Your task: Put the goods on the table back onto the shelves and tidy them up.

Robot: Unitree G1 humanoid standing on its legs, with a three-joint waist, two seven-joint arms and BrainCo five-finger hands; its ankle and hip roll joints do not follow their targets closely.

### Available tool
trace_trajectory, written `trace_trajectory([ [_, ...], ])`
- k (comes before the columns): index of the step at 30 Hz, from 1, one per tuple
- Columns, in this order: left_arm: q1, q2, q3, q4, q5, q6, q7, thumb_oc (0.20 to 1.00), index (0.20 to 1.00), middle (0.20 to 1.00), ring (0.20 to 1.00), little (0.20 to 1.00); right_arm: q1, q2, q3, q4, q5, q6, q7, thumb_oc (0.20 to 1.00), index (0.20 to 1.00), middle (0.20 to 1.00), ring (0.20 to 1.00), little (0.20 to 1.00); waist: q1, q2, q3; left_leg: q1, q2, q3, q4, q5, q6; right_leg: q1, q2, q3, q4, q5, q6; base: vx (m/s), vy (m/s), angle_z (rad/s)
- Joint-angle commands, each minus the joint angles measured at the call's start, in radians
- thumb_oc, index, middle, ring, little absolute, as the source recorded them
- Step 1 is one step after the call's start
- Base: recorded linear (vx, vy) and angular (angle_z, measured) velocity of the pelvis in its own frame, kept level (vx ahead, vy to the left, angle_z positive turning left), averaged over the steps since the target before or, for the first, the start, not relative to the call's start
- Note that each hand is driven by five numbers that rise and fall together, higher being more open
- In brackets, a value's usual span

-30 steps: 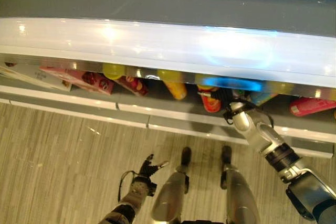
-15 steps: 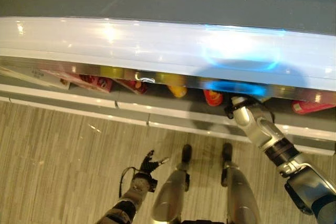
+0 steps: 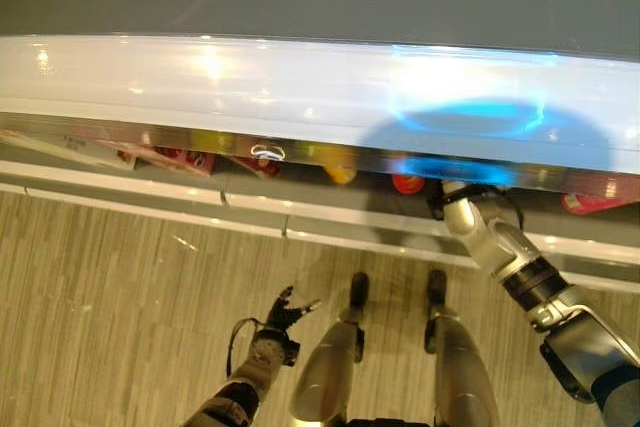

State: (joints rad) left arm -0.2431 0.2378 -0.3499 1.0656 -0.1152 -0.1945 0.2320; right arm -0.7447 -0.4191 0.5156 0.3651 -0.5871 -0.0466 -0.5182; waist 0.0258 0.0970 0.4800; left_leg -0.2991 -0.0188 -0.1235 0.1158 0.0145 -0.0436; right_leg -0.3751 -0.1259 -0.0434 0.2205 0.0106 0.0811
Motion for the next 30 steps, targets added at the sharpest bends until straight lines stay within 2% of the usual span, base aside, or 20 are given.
trace_trajectory([
  [1,-0.001,0.012,-0.008,0.009,-0.035,-0.012,0.017,1.000,1.000,1.000,1.000,1.000,-0.040,0.016,-0.014,-0.047,-0.002,-0.015,-0.024,0.200,0.200,0.200,0.200,0.200,-0.003,-0.028,-0.021,-0.044,0.059,0.041,0.223,-0.205,-0.024,0.028,-0.118,0.033,0.013,-0.039,0.073,0.00,0.000,0.00],
  [19,-0.009,0.006,-0.006,0.010,-0.022,-0.008,0.024,1.000,1.000,1.000,1.000,1.000,0.008,0.023,-0.004,-0.074,0.004,-0.028,-0.008,0.200,0.200,0.200,0.200,0.200,-0.022,-0.044,-0.016,-0.053,0.067,0.057,0.253,-0.222,-0.023,0.015,-0.116,0.046,0.029,-0.042,0.072,0.00,-0.001,-0.02],
  [20,-0.012,0.004,-0.007,0.011,-0.021,-0.007,0.028,1.000,1.000,1.000,1.000,1.000,0.011,0.031,0.000,-0.072,0.011,-0.032,-0.006,0.561,0.561,0.561,0.561,0.561,-0.024,-0.044,-0.014,-0.053,0.067,0.060,0.256,-0.223,-0.023,0.015,-0.116,0.048,0.030,-0.041,0.073,0.00,0.000,0.00],
  [21,-0.012,0.003,-0.007,0.012,-0.022,-0.008,0.029,1.000,1.000,1.000,1.000,1.000,0.012,0.032,0.001,-0.073,0.012,-0.033,-0.007,1.000,1.000,1.000,1.000,1.000,-0.024,-0.044,-0.014,-0.053,0.067,0.061,0.255,-0.223,-0.023,0.015,-0.116,0.049,0.030,-0.042,0.073,0.00,0.000,0.00],
  [30,-0.018,0.001,-0.002,0.019,-0.026,-0.006,0.034,1.000,1.000,1.000,1.000,1.000,0.009,0.038,0.012,-0.080,0.016,-0.037,-0.002,1.000,1.000,1.000,1.000,1.000,-0.026,-0.048,-0.011,-0.050,0.068,0.064,0.258,-0.223,-0.023,0.018,-0.116,0.049,0.031,-0.039,0.073,0.00,0.000,0.00],
])
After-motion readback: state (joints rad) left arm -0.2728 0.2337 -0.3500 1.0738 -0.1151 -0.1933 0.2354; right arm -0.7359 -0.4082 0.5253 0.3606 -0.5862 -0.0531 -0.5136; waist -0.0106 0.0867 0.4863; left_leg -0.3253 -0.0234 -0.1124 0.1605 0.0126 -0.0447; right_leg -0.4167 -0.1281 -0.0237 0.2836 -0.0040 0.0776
